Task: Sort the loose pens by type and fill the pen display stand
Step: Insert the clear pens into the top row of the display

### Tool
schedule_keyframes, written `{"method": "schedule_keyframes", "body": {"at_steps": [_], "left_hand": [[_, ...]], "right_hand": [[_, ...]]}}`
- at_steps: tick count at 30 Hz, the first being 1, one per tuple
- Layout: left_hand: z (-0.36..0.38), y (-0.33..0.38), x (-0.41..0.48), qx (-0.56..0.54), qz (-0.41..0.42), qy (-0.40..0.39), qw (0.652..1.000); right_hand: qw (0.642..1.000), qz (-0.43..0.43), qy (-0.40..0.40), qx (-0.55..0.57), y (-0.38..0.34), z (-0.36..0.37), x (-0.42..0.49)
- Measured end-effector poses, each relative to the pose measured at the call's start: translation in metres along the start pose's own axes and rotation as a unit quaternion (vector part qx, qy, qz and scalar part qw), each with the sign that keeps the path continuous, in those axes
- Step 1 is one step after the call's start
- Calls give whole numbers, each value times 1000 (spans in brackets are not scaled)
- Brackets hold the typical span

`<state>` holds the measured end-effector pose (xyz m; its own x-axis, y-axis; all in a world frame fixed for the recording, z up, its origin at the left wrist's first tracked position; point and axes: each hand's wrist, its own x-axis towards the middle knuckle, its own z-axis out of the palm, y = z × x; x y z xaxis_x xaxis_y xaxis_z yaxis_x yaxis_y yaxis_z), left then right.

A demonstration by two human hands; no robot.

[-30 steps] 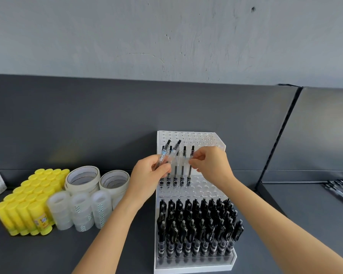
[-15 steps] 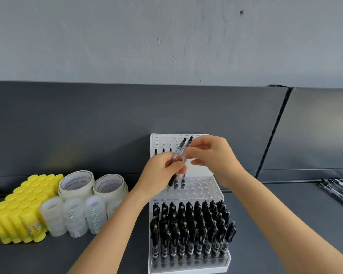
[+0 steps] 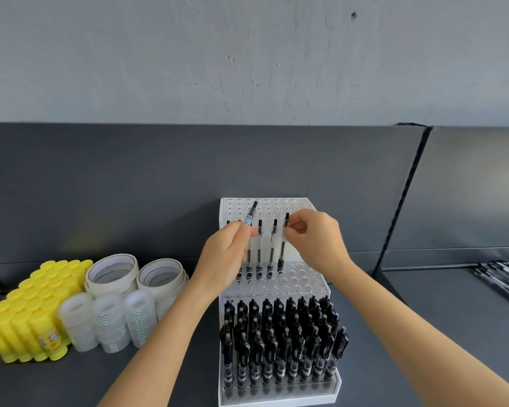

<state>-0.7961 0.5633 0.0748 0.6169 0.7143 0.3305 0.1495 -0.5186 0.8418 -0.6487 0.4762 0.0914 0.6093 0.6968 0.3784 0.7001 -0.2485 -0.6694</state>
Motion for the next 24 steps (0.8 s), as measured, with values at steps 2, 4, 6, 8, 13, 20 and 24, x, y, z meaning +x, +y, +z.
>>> {"method": "schedule_keyframes", "body": {"at_steps": [2, 4, 6, 8, 13, 20, 24], "left_hand": [[-2, 0, -1, 20, 8, -9, 1000], [-3, 1, -3, 28, 13, -19, 999], [-3, 1, -3, 30, 17, -26, 999], [-2, 1, -3, 40, 19, -36, 998], [4, 2, 0, 17, 17, -40, 999], [21, 16, 5, 14, 43, -82, 996], [23, 17, 8, 36, 64, -79, 994]], "right_hand": [[999, 0, -29, -14, 2, 4, -1], [999, 2, -36, -17, 3, 5, -1], [999, 4, -39, -20, 4, 4, 1], [998, 4, -51, -27, 4, 3, 3], [1000, -15, -24, -3, 4, -13, 3], [979, -14, -63, 194, -17, -31, -4], [974, 2, -58, 219, -13, -36, -5]]}}
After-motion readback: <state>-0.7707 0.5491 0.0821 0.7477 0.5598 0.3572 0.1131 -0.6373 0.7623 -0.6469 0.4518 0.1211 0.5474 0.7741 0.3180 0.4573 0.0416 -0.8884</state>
